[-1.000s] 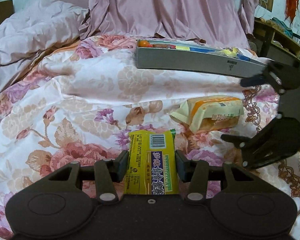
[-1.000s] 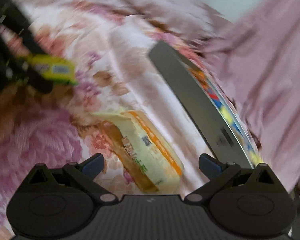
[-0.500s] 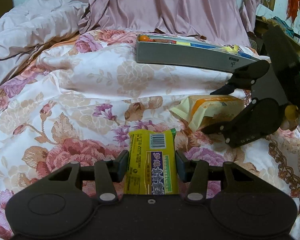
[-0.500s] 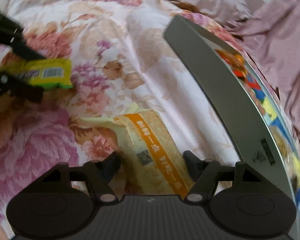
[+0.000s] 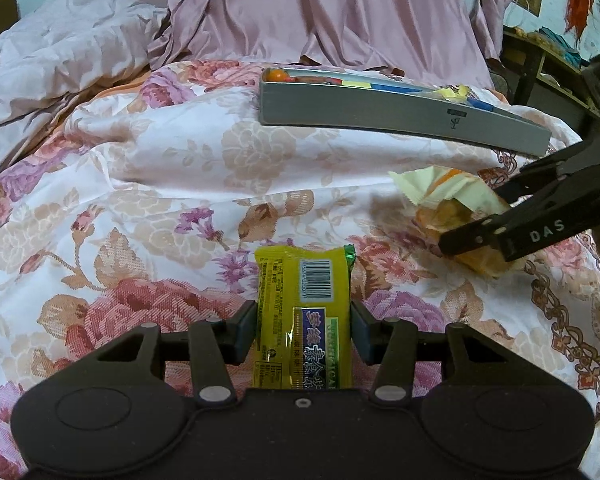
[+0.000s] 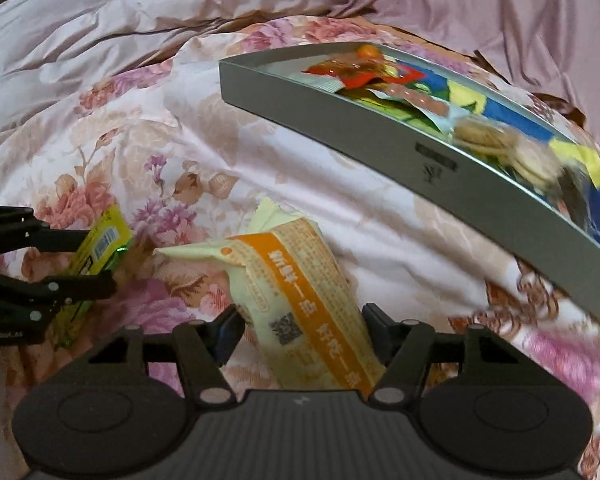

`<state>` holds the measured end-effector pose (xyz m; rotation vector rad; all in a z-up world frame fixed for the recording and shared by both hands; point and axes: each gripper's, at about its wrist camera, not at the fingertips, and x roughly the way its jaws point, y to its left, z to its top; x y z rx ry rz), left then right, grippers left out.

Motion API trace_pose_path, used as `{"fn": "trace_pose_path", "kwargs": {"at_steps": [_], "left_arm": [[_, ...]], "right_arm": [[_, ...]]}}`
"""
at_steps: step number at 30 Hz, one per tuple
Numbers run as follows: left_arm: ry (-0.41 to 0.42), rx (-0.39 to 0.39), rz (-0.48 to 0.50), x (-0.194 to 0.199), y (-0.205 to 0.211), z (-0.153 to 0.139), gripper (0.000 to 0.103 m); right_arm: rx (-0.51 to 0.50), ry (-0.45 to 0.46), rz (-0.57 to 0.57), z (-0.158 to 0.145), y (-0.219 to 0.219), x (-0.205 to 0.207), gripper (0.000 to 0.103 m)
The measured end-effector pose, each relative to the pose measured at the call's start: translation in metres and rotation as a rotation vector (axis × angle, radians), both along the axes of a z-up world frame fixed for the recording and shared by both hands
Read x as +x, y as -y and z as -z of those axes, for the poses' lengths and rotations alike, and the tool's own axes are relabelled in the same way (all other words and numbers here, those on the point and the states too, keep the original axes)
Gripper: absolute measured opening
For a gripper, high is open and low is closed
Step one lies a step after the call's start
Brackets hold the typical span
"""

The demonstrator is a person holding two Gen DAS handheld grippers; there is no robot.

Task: Organize snacks
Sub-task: 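Grasp the cream-and-orange bread bag with the right tool while the left holds the yellow pack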

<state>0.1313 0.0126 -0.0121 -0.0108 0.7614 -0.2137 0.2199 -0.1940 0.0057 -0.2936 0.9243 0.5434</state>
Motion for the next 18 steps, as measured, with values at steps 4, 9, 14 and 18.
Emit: {"fn": "trace_pose_path", "kwargs": {"at_steps": [4,9,14,18], "left_arm": [[-0.001,0.009,0.008,-0.001,0.002,0.0,0.051],[0.001,0.012,0.017,-0.001,0.004,0.0,0.051],[-0.002,0.019,0.021,-0.002,0.005,0.001,0.051],[-0.007,0.022,0.025,-0.001,0.006,0.002,0.051]], "right_arm": [[-0.048,-0.039,-0.013,0.002,0.003,-0.015,0.068],[-0.098,-0.069,-0.031,0.007,-0.001,-0.021,0.069],[-0.111,-0.075,-0.041,0.02,-0.008,-0.016,0.068],[-0.104,-0.077,-0.037,0.021,-0.007,-0.014,0.067]]}}
